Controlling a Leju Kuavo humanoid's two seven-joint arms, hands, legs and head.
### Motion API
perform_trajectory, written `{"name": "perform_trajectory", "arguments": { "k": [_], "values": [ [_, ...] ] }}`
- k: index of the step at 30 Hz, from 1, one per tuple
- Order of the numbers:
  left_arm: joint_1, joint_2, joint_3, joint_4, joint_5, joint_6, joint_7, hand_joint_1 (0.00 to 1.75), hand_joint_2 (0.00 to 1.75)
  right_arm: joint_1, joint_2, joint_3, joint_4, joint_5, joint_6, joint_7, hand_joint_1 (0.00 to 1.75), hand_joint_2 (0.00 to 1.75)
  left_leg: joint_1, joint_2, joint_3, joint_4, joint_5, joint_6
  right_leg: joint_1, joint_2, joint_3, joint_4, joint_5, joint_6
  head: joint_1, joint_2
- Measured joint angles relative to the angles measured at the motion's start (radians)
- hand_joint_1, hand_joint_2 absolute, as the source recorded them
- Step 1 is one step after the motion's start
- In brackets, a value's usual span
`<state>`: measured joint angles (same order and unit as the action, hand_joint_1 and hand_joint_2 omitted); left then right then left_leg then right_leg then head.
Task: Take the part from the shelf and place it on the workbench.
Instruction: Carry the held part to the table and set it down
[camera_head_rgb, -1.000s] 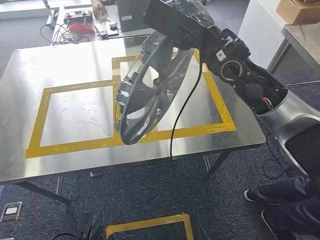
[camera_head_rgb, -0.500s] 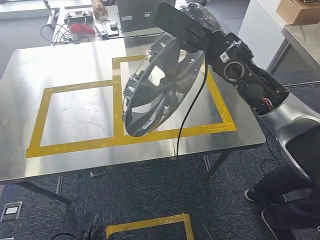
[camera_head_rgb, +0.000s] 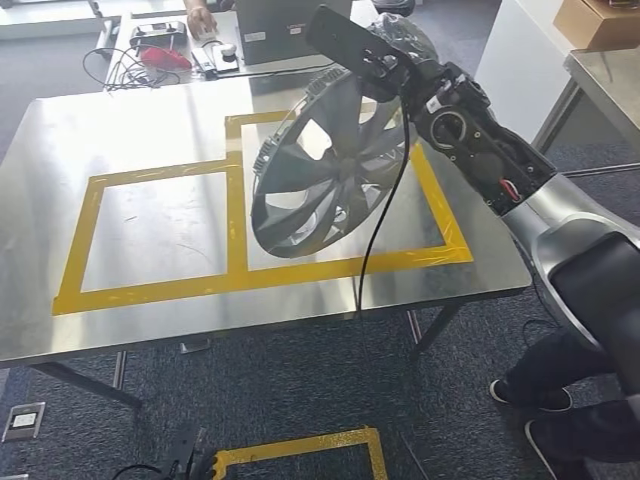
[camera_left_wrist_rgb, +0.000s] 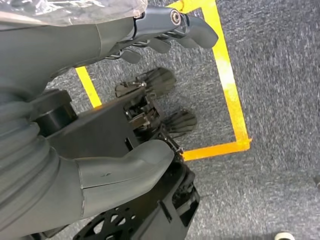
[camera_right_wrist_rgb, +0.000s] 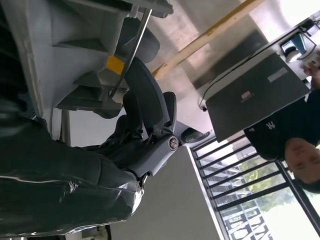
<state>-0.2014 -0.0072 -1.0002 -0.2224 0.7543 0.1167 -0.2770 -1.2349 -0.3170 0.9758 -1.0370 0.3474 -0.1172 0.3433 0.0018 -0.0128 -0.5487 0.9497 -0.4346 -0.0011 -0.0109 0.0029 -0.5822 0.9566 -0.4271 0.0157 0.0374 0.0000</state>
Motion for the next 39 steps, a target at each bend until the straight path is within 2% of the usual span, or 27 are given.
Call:
{"name": "perform_trajectory", "arguments": {
  "k": [11,19,28,39],
  "values": [
    [0.003,-0.008,0.000,0.000,0.002,0.000,0.000,0.00,1.75,-0.034,0.068,0.023,0.191,0.004,-0.012,-0.011,1.75,1.75,0.000,0.000,0.001,0.000,0.000,0.000,0.000,0.000,0.000,0.000,0.000,0.000,0.001,0.000],
    [0.004,-0.010,0.000,0.000,0.002,0.000,-0.001,0.00,1.75,-0.052,0.089,0.029,0.244,-0.002,-0.014,-0.015,1.75,1.75,0.000,0.000,0.003,0.000,0.000,0.000,0.000,0.000,0.002,0.000,0.000,0.000,0.001,0.000],
    [0.011,-0.009,0.000,0.000,0.002,0.000,-0.006,0.00,1.75,-0.058,0.109,0.028,0.289,-0.049,-0.039,-0.072,1.75,1.75,0.000,0.001,0.005,0.000,0.000,0.000,0.000,0.001,0.004,0.000,0.000,0.000,0.000,0.000],
    [0.013,-0.009,-0.008,0.000,0.000,-0.002,-0.009,0.00,1.75,-0.056,0.111,0.020,0.303,-0.091,-0.062,-0.051,1.75,1.75,0.000,0.002,0.005,0.000,0.000,0.000,0.000,0.002,0.004,0.000,0.000,0.000,0.000,0.000]
  ]
}}
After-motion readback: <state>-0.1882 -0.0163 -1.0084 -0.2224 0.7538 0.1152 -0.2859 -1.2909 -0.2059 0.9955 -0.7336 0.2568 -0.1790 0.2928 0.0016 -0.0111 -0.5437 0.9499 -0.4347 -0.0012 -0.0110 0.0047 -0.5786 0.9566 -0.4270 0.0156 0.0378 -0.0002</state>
